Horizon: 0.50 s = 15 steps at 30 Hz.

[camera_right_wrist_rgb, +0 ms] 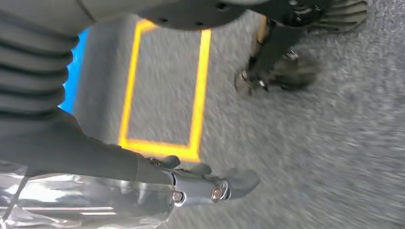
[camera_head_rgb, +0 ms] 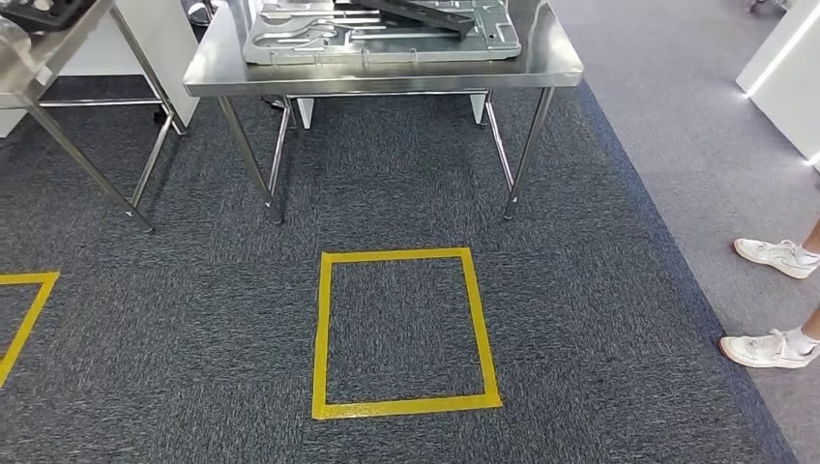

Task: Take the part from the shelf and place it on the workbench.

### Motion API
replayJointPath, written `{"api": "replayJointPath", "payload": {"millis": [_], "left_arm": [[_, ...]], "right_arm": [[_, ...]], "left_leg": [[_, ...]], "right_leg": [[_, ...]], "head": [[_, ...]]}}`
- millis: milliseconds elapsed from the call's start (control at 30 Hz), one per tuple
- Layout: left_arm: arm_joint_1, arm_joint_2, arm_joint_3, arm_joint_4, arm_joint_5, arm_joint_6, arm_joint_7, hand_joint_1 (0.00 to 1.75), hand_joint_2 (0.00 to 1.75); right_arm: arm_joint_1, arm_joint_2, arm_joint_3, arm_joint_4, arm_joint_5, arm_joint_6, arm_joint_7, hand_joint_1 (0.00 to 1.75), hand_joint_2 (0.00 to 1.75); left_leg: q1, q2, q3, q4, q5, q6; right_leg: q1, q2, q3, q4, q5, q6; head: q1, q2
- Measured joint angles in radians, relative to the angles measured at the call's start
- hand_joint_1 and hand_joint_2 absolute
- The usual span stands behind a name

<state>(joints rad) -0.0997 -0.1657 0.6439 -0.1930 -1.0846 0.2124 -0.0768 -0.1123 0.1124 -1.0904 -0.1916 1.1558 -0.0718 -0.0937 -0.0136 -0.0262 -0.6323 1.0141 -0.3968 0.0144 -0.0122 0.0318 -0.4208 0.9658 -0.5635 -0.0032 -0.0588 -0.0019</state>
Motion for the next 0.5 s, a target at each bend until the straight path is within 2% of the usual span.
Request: {"api": "replayJointPath", "payload": {"millis": [33, 67, 133, 167, 200, 233, 267, 300, 333, 367, 400, 433, 500], "left_arm": [[-0.002, -0.001, 0.000, 0.000, -0.005, 0.002, 0.001, 0.00, 0.00], [-0.002, -0.001, -0.001, 0.000, -0.009, 0.004, 0.006, 0.00, 0.00], [0.001, -0.001, -0.002, 0.000, -0.013, 0.006, 0.016, 0.00, 0.00], [0.004, -0.001, -0.002, 0.000, -0.013, 0.007, 0.021, 0.00, 0.00], [0.007, 0.000, -0.002, 0.000, -0.013, 0.007, 0.023, 0.00, 0.00], [0.010, 0.001, -0.002, 0.000, -0.013, 0.007, 0.025, 0.00, 0.00], [0.013, 0.002, -0.002, 0.000, -0.013, 0.008, 0.026, 0.00, 0.00], [0.015, 0.004, -0.002, 0.000, -0.013, 0.009, 0.026, 0.00, 0.00], [0.015, 0.004, -0.002, 0.000, -0.013, 0.009, 0.027, 0.00, 0.00], [0.015, 0.005, -0.002, 0.000, -0.013, 0.010, 0.027, 0.00, 0.00], [0.014, 0.006, -0.002, 0.000, -0.014, 0.011, 0.027, 0.00, 0.00], [0.014, 0.006, -0.002, 0.000, -0.014, 0.012, 0.027, 0.00, 0.00], [0.015, 0.007, -0.002, 0.000, -0.014, 0.014, 0.028, 0.00, 0.00]], "right_arm": [[-0.008, -0.002, 0.016, 0.000, 0.018, 0.006, 0.002, 0.00, 0.00], [-0.015, -0.006, 0.035, -0.001, 0.036, 0.012, 0.008, 0.00, 0.00], [-0.024, -0.017, 0.067, -0.001, 0.059, 0.019, 0.023, 0.00, 0.00], [-0.026, -0.023, 0.079, 0.000, 0.065, 0.022, 0.030, 0.00, 0.00], [-0.026, -0.028, 0.088, 0.000, 0.069, 0.024, 0.034, 0.00, 0.00], [-0.026, -0.033, 0.095, 0.001, 0.070, 0.026, 0.036, 0.00, 0.00], [-0.026, -0.036, 0.101, 0.002, 0.071, 0.026, 0.036, 0.00, 0.00], [-0.027, -0.040, 0.107, 0.003, 0.071, 0.027, 0.036, 0.00, 0.00], [-0.028, -0.042, 0.112, 0.003, 0.072, 0.027, 0.036, 0.00, 0.00], [-0.029, -0.043, 0.117, 0.004, 0.072, 0.027, 0.036, 0.00, 0.00], [-0.031, -0.044, 0.121, 0.004, 0.072, 0.027, 0.035, 0.00, 0.00], [-0.034, -0.044, 0.125, 0.004, 0.073, 0.027, 0.035, 0.00, 0.00], [-0.040, -0.044, 0.131, 0.004, 0.074, 0.027, 0.035, 0.00, 0.00]], "left_leg": [[0.002, 0.000, -0.007, 0.009, -0.009, -0.006], [0.005, 0.003, -0.018, 0.034, -0.034, -0.012], [0.014, 0.009, -0.057, 0.143, -0.115, -0.025], [0.019, 0.010, -0.077, 0.207, -0.147, -0.032], [0.024, 0.012, -0.089, 0.254, -0.159, -0.039], [0.029, 0.014, -0.085, 0.270, -0.152, -0.046], [0.033, 0.020, -0.062, 0.248, -0.130, -0.051], [0.038, 0.032, -0.021, 0.191, -0.102, -0.057], [0.040, 0.053, 0.025, 0.117, -0.085, -0.061], [0.039, 0.072, 0.064, 0.056, -0.074, -0.060], [0.036, 0.088, 0.088, 0.015, -0.072, -0.055], [0.032, 0.094, 0.094, -0.001, -0.078, -0.045], [0.028, 0.078, 0.086, -0.006, -0.077, -0.022]], "right_leg": [[-0.002, -0.009, -0.004, -0.003, 0.009, -0.007], [-0.006, -0.019, -0.009, -0.006, 0.018, -0.013], [-0.007, -0.040, -0.023, -0.006, 0.030, -0.018], [-0.008, -0.052, -0.030, -0.005, 0.035, -0.017], [-0.009, -0.064, -0.036, -0.003, 0.038, -0.014], [-0.012, -0.076, -0.042, -0.001, 0.041, -0.011], [-0.015, -0.087, -0.047, 0.003, 0.042, -0.008], [-0.018, -0.098, -0.050, 0.006, 0.042, -0.003], [-0.020, -0.108, -0.052, 0.011, 0.041, 0.003], [-0.021, -0.117, -0.054, 0.014, 0.040, 0.011], [-0.020, -0.125, -0.053, 0.016, 0.038, 0.019], [-0.017, -0.134, -0.053, 0.018, 0.038, 0.027], [-0.015, -0.149, -0.051, 0.017, 0.038, 0.042]], "head": [[0.000, 0.000], [0.000, 0.000], [0.000, 0.000], [0.000, 0.000], [0.000, 0.000], [0.000, 0.000], [0.000, 0.000], [0.000, 0.000], [0.000, 0.000], [0.000, 0.000], [0.000, 0.000], [0.001, 0.000], [0.002, 0.000]]}}
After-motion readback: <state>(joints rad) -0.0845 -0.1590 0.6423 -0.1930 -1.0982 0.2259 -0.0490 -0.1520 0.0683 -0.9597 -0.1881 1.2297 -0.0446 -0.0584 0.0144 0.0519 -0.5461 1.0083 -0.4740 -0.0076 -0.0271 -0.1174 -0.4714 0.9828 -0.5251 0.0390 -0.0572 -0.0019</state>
